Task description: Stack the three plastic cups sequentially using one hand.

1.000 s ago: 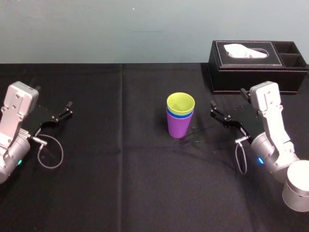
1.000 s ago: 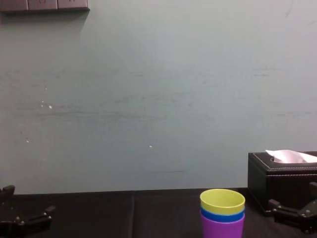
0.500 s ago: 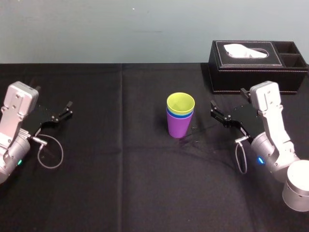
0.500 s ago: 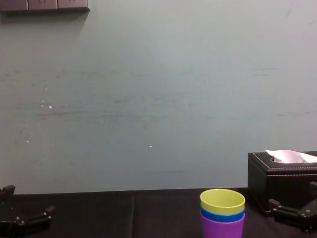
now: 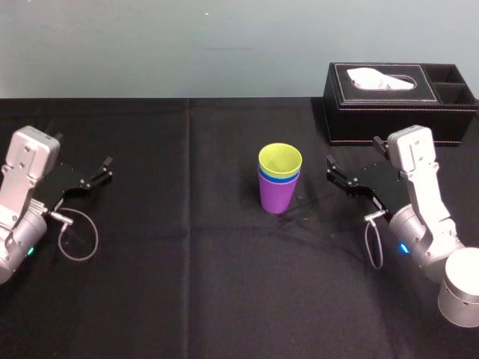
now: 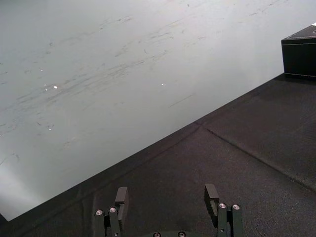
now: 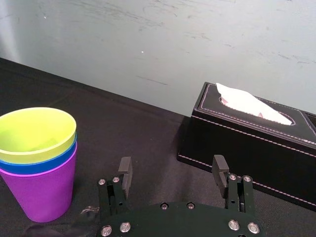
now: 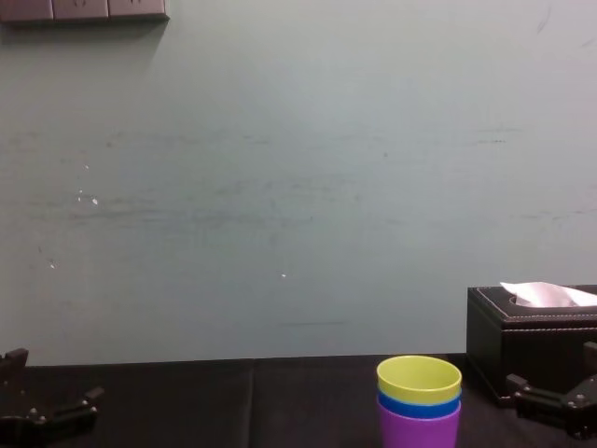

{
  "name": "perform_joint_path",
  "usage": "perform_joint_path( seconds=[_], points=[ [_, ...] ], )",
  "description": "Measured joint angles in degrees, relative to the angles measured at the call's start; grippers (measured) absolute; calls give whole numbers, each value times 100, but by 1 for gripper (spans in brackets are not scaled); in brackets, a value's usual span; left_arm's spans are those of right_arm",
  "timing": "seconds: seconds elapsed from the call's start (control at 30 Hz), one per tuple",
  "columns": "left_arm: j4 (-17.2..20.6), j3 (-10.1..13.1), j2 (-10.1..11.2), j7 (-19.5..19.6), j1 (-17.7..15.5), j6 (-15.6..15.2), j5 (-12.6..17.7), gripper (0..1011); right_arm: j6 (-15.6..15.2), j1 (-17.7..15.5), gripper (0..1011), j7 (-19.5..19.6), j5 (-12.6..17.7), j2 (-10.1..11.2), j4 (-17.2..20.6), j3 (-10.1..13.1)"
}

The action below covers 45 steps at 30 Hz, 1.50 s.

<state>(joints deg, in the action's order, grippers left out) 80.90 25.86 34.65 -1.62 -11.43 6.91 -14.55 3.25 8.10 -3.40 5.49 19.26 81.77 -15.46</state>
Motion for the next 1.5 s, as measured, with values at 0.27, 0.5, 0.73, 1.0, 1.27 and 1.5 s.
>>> perform_joint_path(
  seconds=[0.27,0.5,0.73,1.0,1.27,1.5],
  points=[
    [0,0,0,0,0,0,0,1012,0,0,1003,2,0,0,0,0],
    [0,0,0,0,0,0,0,1011,0,0,1003,2,0,0,0,0],
    [0,0,0,0,0,0,0,1011,0,0,1003,2,0,0,0,0],
    [0,0,0,0,0,0,0,1011,0,0,1003,2,0,0,0,0],
    [0,0,0,0,0,0,0,1011,0,0,1003,2,0,0,0,1],
    [0,0,0,0,0,0,0,1012,0,0,1003,2,0,0,0,0]
  ],
)
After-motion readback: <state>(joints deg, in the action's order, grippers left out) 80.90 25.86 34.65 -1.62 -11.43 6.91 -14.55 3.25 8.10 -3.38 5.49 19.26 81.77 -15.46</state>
